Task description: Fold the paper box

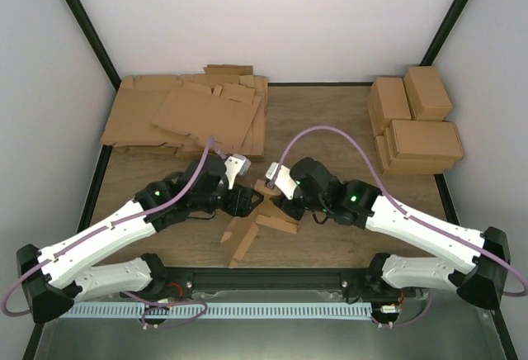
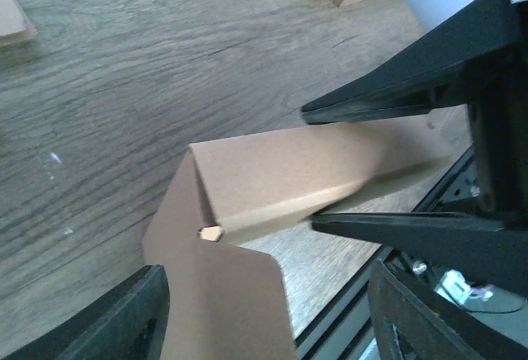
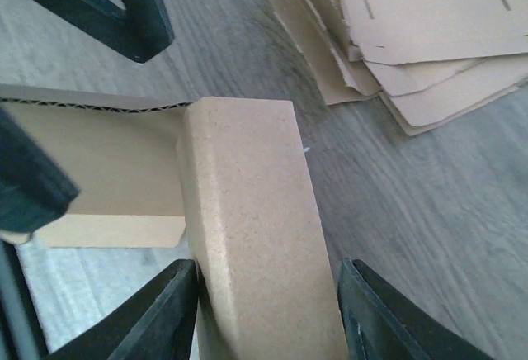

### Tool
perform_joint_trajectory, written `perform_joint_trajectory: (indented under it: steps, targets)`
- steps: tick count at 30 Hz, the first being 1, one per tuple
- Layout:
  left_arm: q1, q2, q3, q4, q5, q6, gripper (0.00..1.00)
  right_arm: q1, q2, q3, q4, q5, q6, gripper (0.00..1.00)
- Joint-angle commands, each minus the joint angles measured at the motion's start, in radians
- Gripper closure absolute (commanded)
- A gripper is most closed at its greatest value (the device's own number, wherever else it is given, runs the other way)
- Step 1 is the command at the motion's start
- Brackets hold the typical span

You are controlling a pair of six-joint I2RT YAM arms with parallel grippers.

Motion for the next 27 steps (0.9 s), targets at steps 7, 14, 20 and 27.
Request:
perform_joint_trajectory:
  steps: [7,14,20,27]
  targets:
    - [-0.004,-0.012,-0.069,0.189,0.096,-0.128,0.36,0.110,0.085,-0.020,-0.020,0.315,-0.073,0.59]
    - [0.012,-0.055,-0.101,0.264,0.102,-0.179,0.36,0.171,0.082,-0.055,0.066,0.459,-0.126,0.67]
    - [0.040,-0.122,-0.042,0.150,-0.031,-0.195,0.33,0.184,0.066,-0.071,0.106,0.529,-0.108,0.89]
    - [0.044,-0.220,0.199,-0.056,-0.198,-0.149,0.27,0.131,0.114,-0.035,0.075,0.452,0.047,0.96]
